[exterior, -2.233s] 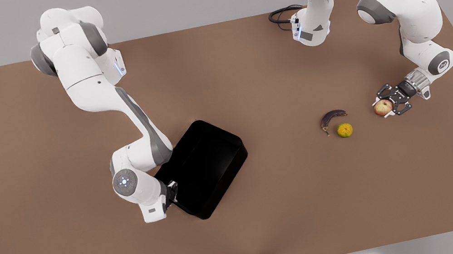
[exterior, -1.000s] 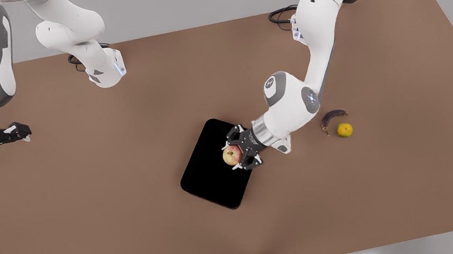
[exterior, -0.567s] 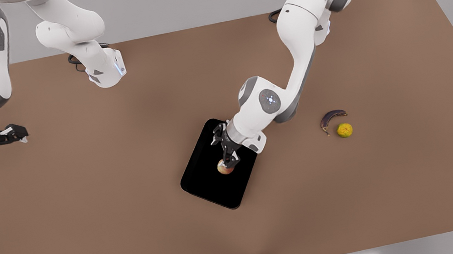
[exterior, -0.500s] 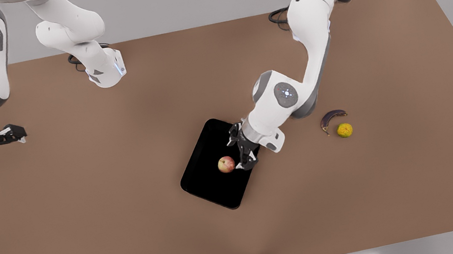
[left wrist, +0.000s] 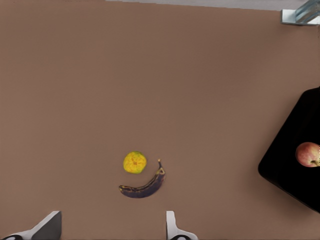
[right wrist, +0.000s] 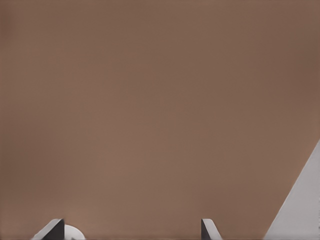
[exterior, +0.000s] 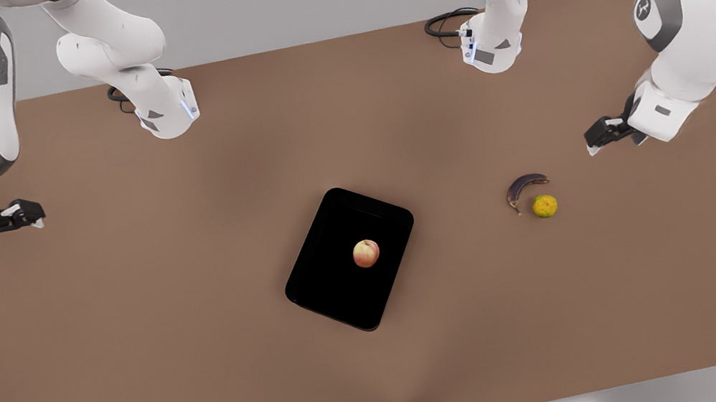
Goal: Place the storage box in the middle with the right arm, and place the apple in the storage box with the left arm
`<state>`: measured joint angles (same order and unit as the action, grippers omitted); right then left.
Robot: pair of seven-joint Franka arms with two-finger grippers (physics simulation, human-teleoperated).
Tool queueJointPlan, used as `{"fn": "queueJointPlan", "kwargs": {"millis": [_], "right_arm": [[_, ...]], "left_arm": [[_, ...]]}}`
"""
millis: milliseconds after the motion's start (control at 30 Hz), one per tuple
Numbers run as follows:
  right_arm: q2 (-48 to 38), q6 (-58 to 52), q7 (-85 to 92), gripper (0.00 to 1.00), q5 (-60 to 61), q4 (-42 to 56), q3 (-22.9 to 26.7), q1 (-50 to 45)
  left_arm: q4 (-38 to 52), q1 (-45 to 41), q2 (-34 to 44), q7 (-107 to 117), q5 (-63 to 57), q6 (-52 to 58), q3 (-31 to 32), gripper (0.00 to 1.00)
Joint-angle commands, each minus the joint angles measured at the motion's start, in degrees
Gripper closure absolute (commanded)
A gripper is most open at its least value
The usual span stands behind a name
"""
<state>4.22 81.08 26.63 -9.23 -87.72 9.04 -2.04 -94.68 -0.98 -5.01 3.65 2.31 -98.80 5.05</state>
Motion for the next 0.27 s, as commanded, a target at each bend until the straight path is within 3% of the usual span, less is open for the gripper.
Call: {"fn": "queueJointPlan", "kwargs": {"millis": [0,67,233], "right_arm": [[0.00,0.04,0.00,0.00,0.00,0.00,0.01,0.02],[0.08,-0.05,0.09,0.00,0.00,0.00,0.01,0.19],[0.17,0.21,0.09,0.00,0.00,0.00,0.01,0.19]], "left_arm": [[0.11,-2.00,-0.69,0.04,-1.96,0.01,0.04,0.00],[5.91,-2.27,-6.15,0.65,-1.88,1.94,0.22,0.00],[6.00,-2.53,-6.42,1.36,-1.88,1.94,0.40,0.00]]}}
